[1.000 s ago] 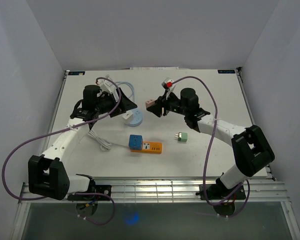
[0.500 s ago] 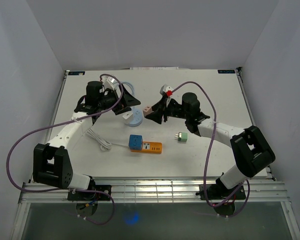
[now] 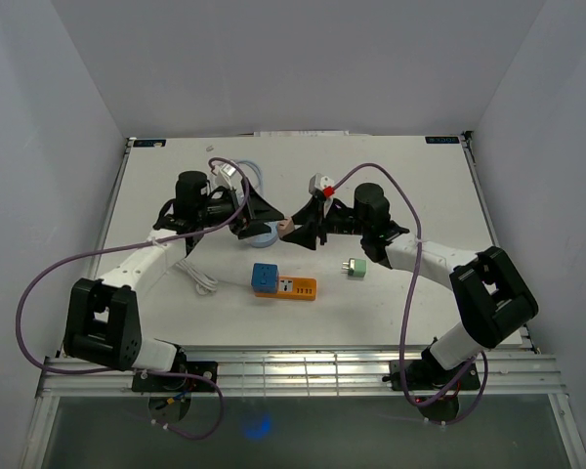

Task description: Insert the plug

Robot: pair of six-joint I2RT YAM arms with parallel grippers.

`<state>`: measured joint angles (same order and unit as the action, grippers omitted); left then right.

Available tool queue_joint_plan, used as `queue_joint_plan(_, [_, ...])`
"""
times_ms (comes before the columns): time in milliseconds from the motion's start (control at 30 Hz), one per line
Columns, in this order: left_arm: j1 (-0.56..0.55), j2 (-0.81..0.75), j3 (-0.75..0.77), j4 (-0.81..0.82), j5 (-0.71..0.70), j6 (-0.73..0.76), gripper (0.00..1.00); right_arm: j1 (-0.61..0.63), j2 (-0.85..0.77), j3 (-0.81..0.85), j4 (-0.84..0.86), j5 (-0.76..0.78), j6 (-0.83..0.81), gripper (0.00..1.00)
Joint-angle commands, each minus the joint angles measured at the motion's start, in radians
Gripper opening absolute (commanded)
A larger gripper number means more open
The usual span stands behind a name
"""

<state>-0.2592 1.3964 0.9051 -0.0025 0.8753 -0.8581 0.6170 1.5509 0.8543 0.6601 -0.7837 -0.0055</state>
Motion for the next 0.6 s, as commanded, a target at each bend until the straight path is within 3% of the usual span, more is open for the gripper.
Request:
queue_joint_plan(0, [-0.038, -0.047, 0.0, 0.052, 0.033, -0.006, 0.98, 0.007, -0.025, 0.028, 0.007, -0.045, -0.037, 0.08])
queue_joint_plan(367, [-0.081, -0.071, 0.136, -0.255, -0.209, 0.224, 0.91, 0.056, -0.023, 0.118, -0.263, 0.098, -0.185, 0.08])
queue_joint_plan(567, [-0.094, -0.059, 0.204, -0.364, -0.304, 0.31, 0.76, 0.076, -0.023, 0.143, -0.332, 0.136, -0.218, 0.08])
